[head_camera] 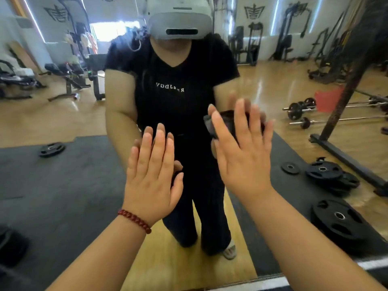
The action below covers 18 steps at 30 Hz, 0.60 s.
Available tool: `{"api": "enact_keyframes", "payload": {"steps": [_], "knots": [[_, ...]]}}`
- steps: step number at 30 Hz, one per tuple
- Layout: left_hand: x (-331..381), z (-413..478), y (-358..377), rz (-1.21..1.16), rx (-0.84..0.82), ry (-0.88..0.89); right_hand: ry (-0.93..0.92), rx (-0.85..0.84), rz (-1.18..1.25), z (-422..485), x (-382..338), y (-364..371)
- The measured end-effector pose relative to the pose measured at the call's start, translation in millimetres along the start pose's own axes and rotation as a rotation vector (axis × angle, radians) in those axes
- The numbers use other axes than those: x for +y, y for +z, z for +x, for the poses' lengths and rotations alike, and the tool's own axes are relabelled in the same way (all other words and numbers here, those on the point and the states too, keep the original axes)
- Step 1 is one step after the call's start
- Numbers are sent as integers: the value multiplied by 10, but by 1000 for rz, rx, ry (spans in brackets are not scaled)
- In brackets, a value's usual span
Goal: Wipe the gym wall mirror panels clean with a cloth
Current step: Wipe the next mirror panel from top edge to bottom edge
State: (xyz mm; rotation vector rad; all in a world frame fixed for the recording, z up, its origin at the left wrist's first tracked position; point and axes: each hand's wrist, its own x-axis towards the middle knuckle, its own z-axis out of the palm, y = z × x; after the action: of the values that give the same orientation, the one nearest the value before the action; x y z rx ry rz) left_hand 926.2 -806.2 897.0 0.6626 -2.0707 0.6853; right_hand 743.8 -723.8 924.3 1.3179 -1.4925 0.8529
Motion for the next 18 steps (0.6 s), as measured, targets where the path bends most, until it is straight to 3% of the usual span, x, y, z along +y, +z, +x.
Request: {"api": "enact_keyframes", "payload": {"steps": [2, 5, 10, 12, 18], "knots": [[95, -123, 44, -9, -36, -15, 49, 87, 13, 296, 51, -41], [218, -255, 130, -4, -64, 0, -46, 136, -10, 147, 81, 81], [239, -450, 286, 34, -81, 33, -320, -218, -119, -1197, 41, 362], [238, -507, 316, 35, -78, 40, -360, -281, -122, -1406, 63, 347], [329, -665, 360, 14, -118, -14, -12, 68, 2, -450, 153, 275]]}}
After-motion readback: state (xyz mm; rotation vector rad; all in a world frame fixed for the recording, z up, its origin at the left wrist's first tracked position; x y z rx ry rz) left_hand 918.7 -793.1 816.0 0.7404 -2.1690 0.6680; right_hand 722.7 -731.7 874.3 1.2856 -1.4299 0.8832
